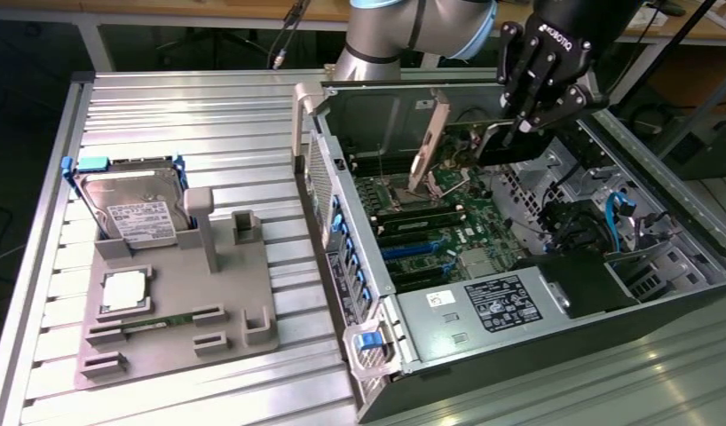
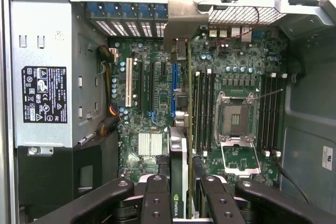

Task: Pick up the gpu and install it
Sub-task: 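Insert the gpu into the slot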

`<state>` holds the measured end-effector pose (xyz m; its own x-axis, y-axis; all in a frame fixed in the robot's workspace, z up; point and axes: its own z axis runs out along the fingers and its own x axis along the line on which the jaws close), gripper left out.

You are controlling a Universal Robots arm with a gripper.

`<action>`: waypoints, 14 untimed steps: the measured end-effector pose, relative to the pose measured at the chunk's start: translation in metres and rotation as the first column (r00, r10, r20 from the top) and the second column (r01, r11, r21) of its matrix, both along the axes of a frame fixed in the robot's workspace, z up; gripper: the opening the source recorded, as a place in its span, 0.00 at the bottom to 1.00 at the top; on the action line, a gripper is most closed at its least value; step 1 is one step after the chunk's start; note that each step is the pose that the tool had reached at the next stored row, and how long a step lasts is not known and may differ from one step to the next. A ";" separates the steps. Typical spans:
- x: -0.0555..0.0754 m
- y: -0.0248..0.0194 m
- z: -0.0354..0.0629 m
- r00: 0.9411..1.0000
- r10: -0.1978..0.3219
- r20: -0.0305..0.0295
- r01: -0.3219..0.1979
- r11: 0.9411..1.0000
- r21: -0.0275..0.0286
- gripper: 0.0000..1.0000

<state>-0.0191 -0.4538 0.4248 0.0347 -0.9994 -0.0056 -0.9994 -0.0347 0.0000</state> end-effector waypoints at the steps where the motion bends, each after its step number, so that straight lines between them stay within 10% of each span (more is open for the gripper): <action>1: 0.000 0.0000 -0.0007 1.000 0.000 0.000 0.000 1.000 0.000 0.27; 14: 0.000 0.0000 -0.0088 1.000 0.000 0.002 0.000 1.000 0.000 0.27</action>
<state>-0.0191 -0.4538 0.4160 0.0346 -0.9994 -0.0053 -0.9994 -0.0346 -0.0023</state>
